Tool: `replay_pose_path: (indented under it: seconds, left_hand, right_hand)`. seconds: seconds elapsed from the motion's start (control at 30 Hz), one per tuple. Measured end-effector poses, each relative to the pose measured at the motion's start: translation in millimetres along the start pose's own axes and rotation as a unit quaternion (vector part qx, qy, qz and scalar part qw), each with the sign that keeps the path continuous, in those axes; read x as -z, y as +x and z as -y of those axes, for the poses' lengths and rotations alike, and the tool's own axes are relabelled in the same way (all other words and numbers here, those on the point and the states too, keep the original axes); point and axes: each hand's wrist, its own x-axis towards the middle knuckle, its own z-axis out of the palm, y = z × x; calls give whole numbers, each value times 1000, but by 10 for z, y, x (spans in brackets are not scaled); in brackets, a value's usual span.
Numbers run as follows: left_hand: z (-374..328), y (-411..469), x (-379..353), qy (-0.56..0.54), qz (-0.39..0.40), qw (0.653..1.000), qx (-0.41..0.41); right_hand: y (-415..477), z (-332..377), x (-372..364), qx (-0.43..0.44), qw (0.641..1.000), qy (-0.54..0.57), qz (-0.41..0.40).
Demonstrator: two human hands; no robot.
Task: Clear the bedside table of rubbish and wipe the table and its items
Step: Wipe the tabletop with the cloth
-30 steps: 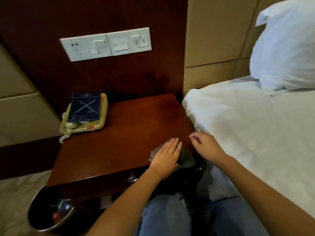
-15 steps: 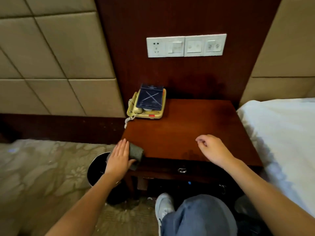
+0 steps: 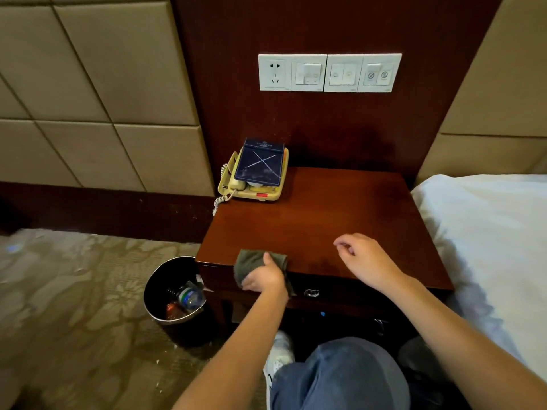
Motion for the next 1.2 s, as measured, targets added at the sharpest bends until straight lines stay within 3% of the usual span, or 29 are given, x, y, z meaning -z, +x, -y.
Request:
replay_pose_path:
  seconds: [0.07,0.1,0.2,0.27,0.37,0.5,0.57,0.67,0.8,1.0,1.2]
  left_hand:
    - [125,-35,-184,51,43,997,40]
    - [162,-59,-227,59,101,991,64]
    - [200,6,-285,28,221,963,152]
    - [168,60,-230,-26,242,952,187]
    - [51,-52,-103,-138,243,939,200]
    - [25,58,173,-177,132,974,53]
    - [-66,219,410,-189,126,973,27]
    - [-253,426,775,-189,158,969,34]
    - [-373,486,969,-195,136,971,23]
    - [-252,370,746,-157,134,977,46]
    - [14,158,351,-46,200,971,122]
  right_hand:
    - [-26,-116,47,-16,1000,14,-13]
    - [-38,-169,64,-27,999,24,-18]
    - [-88,-314,69,-61,997,45,-24]
    - [-130,-382,43,-74,996,40,-15]
    - [-170,-450,20,-85,996,26,-7]
    - [-234,-460,89,-79,997,17,-14]
    - [-274,-479,134,-75,997,13,-21]
    - [-292,-538,167,-83,996,17,-26]
    - [-297,-543,191,-85,996,19,-21]
    - [-327,-586,329,-81,996,7,-24]
    - [-442,-699,421,-90,995,9,-53]
